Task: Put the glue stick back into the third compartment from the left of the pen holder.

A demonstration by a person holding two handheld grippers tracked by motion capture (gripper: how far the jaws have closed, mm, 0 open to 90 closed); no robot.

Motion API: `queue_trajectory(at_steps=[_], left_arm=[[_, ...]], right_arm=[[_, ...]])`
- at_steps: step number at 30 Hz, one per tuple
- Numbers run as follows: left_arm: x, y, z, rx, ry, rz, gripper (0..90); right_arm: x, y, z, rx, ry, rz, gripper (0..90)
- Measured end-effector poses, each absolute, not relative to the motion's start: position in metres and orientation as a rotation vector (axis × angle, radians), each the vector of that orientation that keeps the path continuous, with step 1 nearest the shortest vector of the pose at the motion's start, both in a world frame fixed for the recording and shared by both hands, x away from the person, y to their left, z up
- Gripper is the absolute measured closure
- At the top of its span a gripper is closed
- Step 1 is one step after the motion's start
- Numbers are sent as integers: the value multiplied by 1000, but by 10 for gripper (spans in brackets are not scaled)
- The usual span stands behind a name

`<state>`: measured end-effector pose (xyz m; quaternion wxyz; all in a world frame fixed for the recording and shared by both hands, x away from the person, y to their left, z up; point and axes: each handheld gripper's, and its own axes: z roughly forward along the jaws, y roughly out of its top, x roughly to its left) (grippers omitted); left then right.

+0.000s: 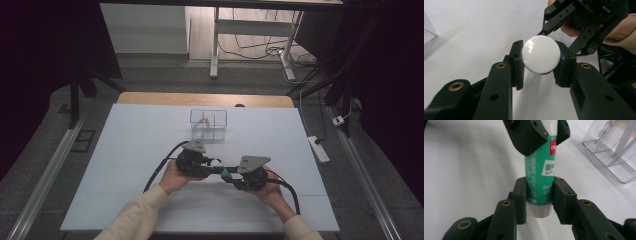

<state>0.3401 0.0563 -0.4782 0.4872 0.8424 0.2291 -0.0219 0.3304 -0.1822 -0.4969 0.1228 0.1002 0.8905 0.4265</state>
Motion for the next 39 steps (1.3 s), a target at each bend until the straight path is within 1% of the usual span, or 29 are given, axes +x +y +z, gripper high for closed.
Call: queue_trajectory(at_steps=[3, 5, 9, 16, 22, 31, 39], left_arm=[[338, 57, -474, 2042, 559, -28, 651], [337, 60, -470, 2043, 565, -3, 651], [340, 68, -460, 2021, 588, 18, 651], [353, 75, -439, 1988, 629, 60, 650], [370, 77, -416, 1987, 662, 101, 650], [407, 77, -381, 2001, 713, 178, 649], [442, 70, -371, 2071, 790, 252, 649]], right_arm=[[332, -186, -495, 352, 2590, 1303, 617], [333, -191, -493, 412, 2570, 1336, 546], [334, -208, -486, 531, 2516, 1382, 489], [331, -246, -485, 659, 2453, 1371, 476], [328, -268, -486, 720, 2430, 1344, 470], [327, -290, -488, 782, 2387, 1336, 463], [328, -298, -489, 810, 2373, 1329, 459]])
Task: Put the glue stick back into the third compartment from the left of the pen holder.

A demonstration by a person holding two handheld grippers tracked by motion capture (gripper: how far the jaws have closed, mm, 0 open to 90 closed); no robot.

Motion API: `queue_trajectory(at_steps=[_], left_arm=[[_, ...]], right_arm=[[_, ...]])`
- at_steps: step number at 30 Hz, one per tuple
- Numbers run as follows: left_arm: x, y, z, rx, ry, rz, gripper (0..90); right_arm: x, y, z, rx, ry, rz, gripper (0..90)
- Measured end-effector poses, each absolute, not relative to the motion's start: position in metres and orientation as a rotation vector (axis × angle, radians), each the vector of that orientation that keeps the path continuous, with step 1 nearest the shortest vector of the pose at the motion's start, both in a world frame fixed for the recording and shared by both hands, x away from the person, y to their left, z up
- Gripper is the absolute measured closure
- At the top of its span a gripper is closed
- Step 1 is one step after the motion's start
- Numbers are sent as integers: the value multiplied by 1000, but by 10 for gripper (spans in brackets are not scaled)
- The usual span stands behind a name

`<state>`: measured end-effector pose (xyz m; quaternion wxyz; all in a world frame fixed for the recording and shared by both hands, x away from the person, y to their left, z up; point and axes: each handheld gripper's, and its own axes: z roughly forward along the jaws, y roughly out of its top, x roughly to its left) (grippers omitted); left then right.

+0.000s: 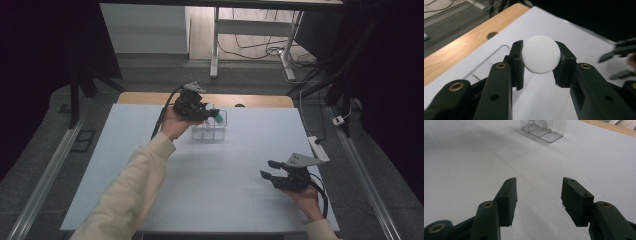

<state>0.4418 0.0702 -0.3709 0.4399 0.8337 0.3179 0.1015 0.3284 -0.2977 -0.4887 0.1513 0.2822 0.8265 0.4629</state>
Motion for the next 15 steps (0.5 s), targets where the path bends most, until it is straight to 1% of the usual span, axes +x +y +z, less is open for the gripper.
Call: queue_trajectory(at_steps=[7, 15], left_arm=[[472, 54, -382, 2161, 856, 276, 648], [489, 40, -401, 2185, 881, 236, 643]], right_arm=[[330, -298, -490, 819, 2380, 1318, 455], [331, -298, -494, 824, 2398, 1305, 451]])
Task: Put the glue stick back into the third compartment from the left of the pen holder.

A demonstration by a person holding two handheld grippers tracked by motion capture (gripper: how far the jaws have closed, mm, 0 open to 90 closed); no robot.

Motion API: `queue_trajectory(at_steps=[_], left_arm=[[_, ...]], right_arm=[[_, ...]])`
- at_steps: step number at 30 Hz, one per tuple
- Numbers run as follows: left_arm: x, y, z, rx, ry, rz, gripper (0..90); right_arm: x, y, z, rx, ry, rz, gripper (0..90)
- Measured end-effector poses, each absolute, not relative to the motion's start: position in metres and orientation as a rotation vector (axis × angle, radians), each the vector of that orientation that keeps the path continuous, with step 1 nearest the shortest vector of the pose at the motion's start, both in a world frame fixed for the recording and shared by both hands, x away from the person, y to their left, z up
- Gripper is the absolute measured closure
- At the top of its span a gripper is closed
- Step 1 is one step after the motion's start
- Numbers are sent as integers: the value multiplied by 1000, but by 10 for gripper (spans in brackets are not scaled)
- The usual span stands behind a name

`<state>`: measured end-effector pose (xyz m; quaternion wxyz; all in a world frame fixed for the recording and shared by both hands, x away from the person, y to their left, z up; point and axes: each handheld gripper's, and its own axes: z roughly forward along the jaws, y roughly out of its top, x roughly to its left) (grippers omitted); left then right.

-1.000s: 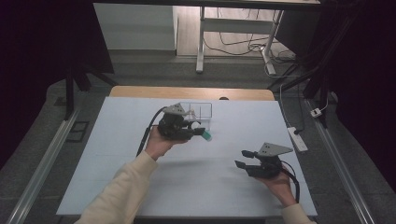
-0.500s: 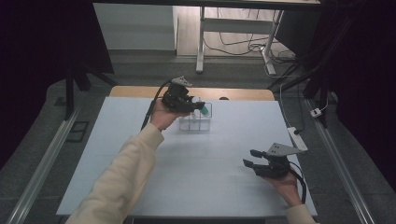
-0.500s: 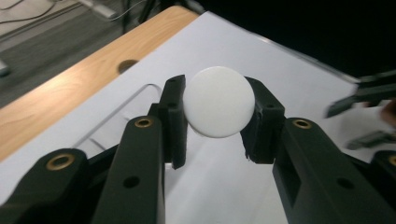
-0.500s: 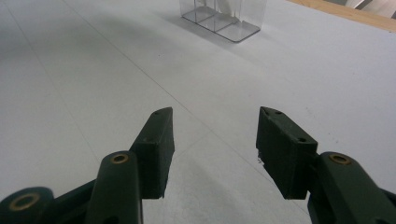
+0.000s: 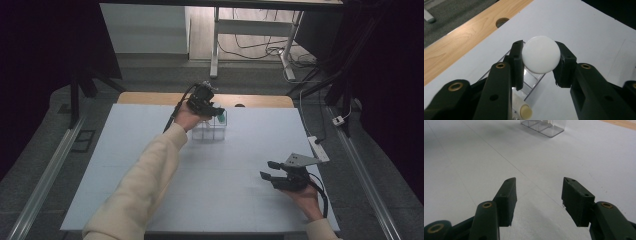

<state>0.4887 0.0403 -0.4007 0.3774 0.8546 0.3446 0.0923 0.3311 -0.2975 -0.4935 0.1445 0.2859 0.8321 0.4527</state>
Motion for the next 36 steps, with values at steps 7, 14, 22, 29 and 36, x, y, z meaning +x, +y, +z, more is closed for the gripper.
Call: queue_trajectory(at_steps=[7, 14, 22, 29, 36], left_arm=[[481, 47, -402, 2129, 865, 218, 454], [446, 75, -398, 2068, 808, 253, 416], [395, 102, -407, 2029, 736, 287, 417], [350, 127, -434, 2043, 757, 264, 416], [309, 154, -455, 2057, 801, 293, 417]], right_arm=[[332, -297, -495, 827, 2401, 1298, 450], [333, -302, -494, 838, 2380, 1297, 450], [335, -307, -495, 857, 2379, 1284, 447], [337, -313, -498, 871, 2379, 1280, 444], [337, -317, -497, 872, 2371, 1280, 443]])
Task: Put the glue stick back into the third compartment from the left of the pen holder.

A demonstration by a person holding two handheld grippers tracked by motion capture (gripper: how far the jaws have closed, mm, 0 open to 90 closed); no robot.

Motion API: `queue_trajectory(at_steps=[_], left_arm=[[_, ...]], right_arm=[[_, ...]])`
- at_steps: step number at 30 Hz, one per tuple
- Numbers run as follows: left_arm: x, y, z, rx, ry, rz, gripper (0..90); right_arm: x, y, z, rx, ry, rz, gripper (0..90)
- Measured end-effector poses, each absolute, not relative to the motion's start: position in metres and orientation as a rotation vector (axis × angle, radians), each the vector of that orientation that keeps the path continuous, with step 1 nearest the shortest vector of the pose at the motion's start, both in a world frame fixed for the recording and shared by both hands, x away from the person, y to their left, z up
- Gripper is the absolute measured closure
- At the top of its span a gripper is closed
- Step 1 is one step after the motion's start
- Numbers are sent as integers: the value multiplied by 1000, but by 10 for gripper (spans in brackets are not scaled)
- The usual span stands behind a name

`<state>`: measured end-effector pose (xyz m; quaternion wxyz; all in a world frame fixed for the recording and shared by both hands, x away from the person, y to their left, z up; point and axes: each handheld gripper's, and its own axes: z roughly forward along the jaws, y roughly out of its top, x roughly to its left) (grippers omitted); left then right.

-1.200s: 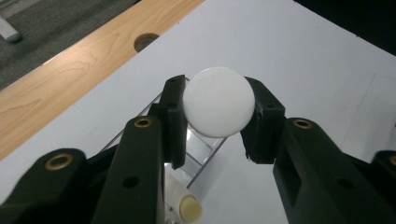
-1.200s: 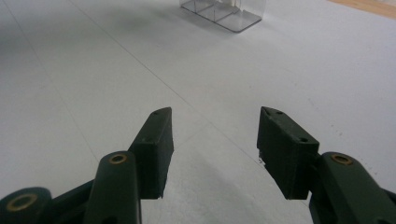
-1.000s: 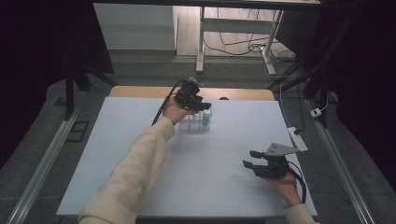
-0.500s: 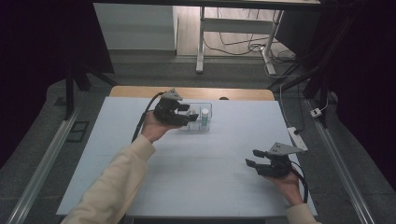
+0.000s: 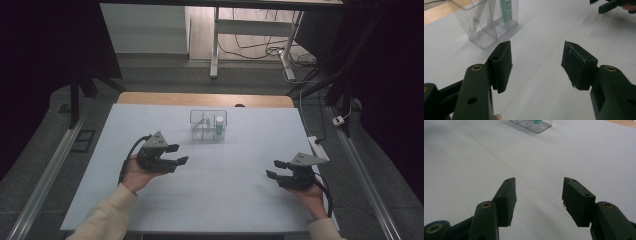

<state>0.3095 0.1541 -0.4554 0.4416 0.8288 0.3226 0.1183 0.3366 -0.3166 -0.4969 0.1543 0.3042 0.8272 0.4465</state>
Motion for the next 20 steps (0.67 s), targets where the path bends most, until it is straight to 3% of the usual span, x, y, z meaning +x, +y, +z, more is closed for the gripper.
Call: queue_trajectory(at_steps=[10, 20], left_arm=[[277, 178, -481, 2070, 863, 306, 409], [274, 184, -489, 2054, 879, 311, 398]], right_arm=[[336, -319, -495, 855, 2365, 1289, 442], [334, -319, -493, 837, 2359, 1300, 438]])
